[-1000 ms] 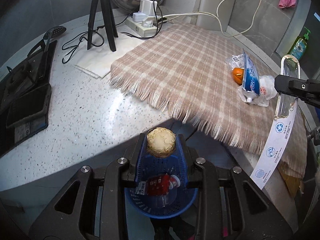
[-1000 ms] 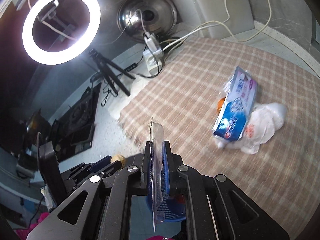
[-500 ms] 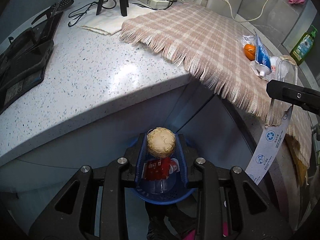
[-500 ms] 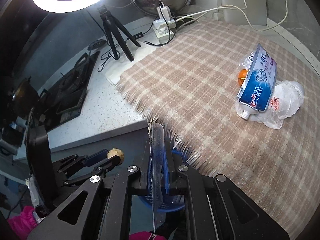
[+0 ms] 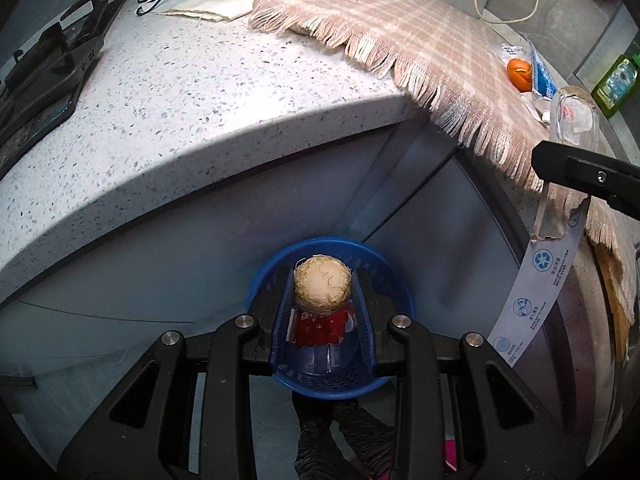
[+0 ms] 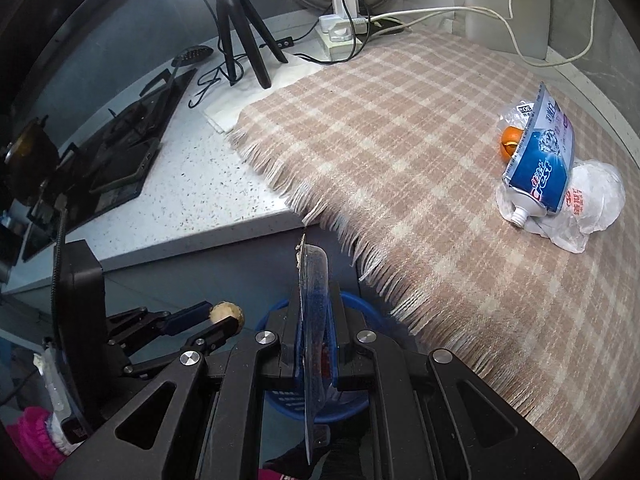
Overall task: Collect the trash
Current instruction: 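Carry the bun and tag strip down over the blue wastebasket, then open the left tool dropping the bun while the right tool drops the strip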
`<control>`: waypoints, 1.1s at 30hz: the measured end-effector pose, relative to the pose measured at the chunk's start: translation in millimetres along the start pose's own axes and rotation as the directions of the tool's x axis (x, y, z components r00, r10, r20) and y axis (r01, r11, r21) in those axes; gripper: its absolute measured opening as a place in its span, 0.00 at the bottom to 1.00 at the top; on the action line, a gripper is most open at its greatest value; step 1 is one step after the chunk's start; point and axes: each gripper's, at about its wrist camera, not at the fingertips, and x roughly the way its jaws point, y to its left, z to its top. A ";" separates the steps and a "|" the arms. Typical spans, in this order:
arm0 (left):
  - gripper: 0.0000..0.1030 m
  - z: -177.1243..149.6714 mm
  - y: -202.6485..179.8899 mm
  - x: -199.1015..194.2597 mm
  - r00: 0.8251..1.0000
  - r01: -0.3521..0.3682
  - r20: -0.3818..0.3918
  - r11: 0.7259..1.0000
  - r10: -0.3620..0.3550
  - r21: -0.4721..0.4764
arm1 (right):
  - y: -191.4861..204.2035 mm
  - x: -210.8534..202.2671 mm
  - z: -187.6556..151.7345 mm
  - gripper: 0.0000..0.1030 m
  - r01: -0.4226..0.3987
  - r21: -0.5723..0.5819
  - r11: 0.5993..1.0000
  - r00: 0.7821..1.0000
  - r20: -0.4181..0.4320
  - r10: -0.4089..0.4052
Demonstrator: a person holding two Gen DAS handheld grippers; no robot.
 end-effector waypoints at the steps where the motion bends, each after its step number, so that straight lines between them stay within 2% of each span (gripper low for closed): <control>1: 0.29 -0.5 0.6 1.2 1.000 -0.002 -0.001 1.000 0.002 0.001 | 0.6 1.2 0.1 0.08 0.004 -0.003 1.000 1.000 0.001 -0.004; 26: 0.29 6.8 1.8 12.7 0.999 -0.015 -0.029 1.000 0.016 0.010 | 3.6 17.0 8.1 0.09 0.035 -0.007 0.999 0.999 -0.018 -0.035; 28: 0.36 7.3 0.6 16.2 0.999 -0.015 -0.036 1.000 0.015 0.009 | 3.5 19.2 7.6 0.08 0.034 -0.008 0.999 0.999 -0.027 -0.035; 29: 0.43 7.0 1.0 15.9 0.999 -0.016 -0.033 1.000 0.016 0.009 | 3.8 20.4 7.4 0.08 0.035 -0.008 0.999 0.999 -0.031 -0.035; 30: 0.46 6.8 1.5 15.5 0.999 -0.018 -0.028 1.000 0.018 0.010 | 3.8 21.9 7.2 0.09 0.034 -0.009 0.999 0.999 -0.039 -0.035; 33: 0.46 6.5 3.4 16.1 0.999 -0.020 -0.027 1.000 0.020 0.010 | 4.2 24.1 6.2 0.18 0.035 -0.005 0.999 0.998 -0.051 -0.035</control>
